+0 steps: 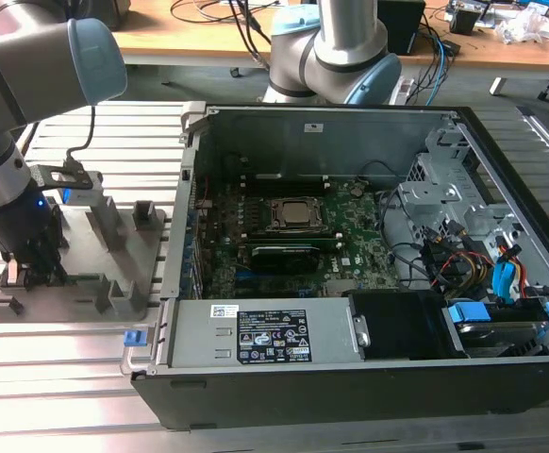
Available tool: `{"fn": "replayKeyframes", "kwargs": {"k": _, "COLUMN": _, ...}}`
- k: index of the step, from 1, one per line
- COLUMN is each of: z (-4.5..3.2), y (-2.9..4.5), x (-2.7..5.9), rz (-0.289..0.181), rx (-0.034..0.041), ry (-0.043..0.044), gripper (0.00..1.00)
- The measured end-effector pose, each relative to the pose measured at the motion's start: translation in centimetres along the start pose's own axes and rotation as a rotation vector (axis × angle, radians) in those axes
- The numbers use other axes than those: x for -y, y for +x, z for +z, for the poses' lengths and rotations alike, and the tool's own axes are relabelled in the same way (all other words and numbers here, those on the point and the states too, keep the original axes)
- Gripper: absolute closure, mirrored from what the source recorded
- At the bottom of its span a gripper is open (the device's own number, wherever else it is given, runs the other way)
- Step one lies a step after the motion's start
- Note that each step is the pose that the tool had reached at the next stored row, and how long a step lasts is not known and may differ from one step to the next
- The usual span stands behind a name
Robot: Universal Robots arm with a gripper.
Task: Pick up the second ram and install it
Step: 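Pick up the second ram and move it above second insertion slot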
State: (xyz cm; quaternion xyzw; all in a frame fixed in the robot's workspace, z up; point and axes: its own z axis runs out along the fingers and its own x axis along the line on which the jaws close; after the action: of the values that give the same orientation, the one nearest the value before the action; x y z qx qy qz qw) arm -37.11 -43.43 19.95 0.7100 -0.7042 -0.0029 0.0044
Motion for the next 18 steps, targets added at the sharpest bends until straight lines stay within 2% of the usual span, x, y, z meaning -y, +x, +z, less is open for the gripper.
{"fn": "replayKeyframes", "kwargs": {"k": 14, "z": -0.03, "y": -0.01, "x": 0.01, "rz": 0.0, "rx": 0.0003, "ry": 0.0004, "gripper": 0.86}}
{"fn": "replayKeyframes", "kwargs": {"k": 17, "z": -0.4, "y": 0.0, "x": 0.0, "rz": 0.0, "rx": 0.0001, "ry": 0.0001, "gripper": 0.86}}
{"fn": "replayKeyframes", "kwargs": {"k": 18, "z": -0.76, "y": 0.0, "x": -0.01, "rz": 0.0, "rx": 0.0001, "ry": 0.0001, "gripper": 0.86}}
